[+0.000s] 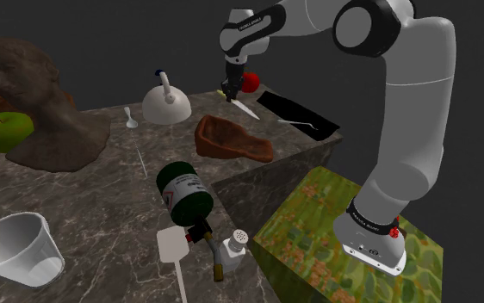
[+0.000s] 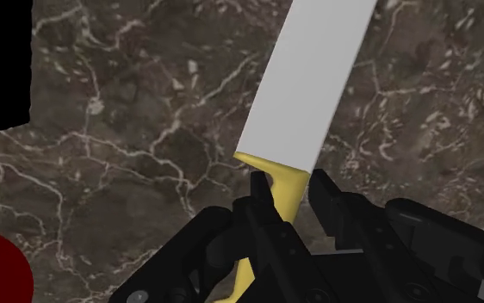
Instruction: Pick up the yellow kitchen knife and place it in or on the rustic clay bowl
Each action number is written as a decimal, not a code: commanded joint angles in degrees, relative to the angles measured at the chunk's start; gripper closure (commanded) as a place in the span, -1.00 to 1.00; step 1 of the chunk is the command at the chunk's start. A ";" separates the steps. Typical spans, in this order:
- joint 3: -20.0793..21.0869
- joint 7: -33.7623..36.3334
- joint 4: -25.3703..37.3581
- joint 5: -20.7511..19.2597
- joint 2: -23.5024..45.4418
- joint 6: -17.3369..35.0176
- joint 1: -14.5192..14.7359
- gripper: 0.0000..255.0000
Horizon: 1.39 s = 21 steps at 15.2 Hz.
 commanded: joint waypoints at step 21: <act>-0.40 0.93 12.25 -0.87 -3.33 -15.56 -0.18 1.00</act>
